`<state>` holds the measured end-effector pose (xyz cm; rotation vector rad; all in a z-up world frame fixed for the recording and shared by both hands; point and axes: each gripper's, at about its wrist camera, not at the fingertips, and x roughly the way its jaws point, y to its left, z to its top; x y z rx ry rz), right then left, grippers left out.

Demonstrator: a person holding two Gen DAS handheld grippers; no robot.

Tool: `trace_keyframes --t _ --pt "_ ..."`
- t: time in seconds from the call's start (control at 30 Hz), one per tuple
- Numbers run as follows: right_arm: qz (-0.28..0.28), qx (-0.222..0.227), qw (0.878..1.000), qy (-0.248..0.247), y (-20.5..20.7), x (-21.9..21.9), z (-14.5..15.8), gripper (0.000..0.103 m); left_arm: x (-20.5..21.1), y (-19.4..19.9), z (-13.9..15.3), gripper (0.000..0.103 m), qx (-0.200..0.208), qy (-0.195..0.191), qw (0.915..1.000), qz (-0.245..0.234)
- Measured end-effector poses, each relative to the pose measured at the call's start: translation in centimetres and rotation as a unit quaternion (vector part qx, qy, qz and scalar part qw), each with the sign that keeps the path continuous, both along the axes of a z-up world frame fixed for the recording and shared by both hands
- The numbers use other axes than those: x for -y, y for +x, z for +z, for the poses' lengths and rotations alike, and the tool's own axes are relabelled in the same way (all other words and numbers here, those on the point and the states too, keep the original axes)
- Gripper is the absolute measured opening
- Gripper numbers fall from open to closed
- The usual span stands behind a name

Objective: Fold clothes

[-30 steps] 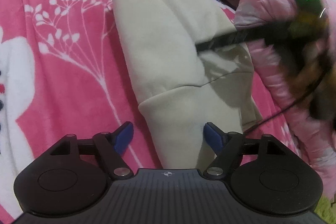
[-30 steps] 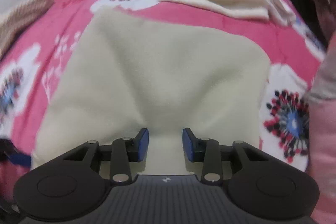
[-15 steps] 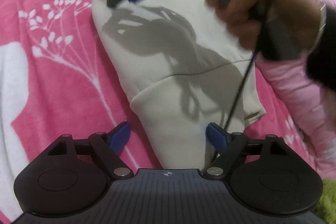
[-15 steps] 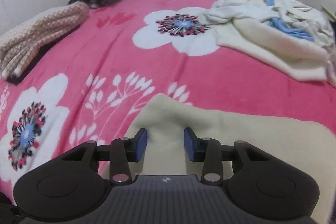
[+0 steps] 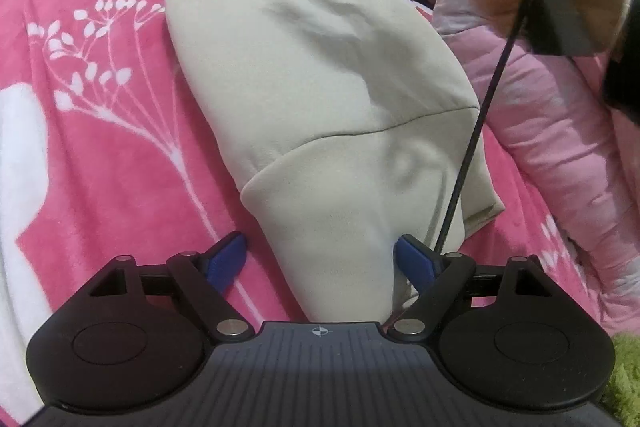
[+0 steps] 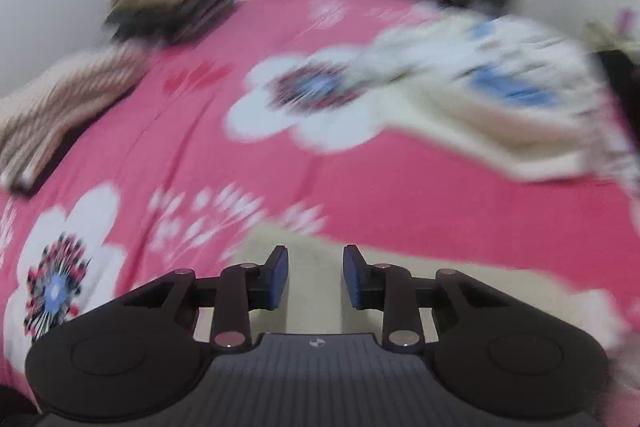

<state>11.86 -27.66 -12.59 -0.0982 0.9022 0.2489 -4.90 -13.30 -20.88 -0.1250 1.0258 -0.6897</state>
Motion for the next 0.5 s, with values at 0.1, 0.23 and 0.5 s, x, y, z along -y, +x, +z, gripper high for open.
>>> trace_keyframes --t 0.1,0.23,0.5 --pt "-0.085 -0.025 0.995 -0.037 0.8 4.9 -1.6 0.031 -0.6 -0.4 0.1 0.084 -0.002 -0.001 1.0000 -0.003" --pt "-0.183 -0.078 0.978 0.061 2.2 11.3 -6.0 0.035 -0.8 -0.2 0.1 0.084 -0.010 -0.005 0.9999 -0.004" --pt "-0.131 -0.119 0.983 0.056 -4.2 11.1 -1.3 0.030 -1.0 0.1 0.4 0.084 -0.032 -0.017 0.9992 0.017"
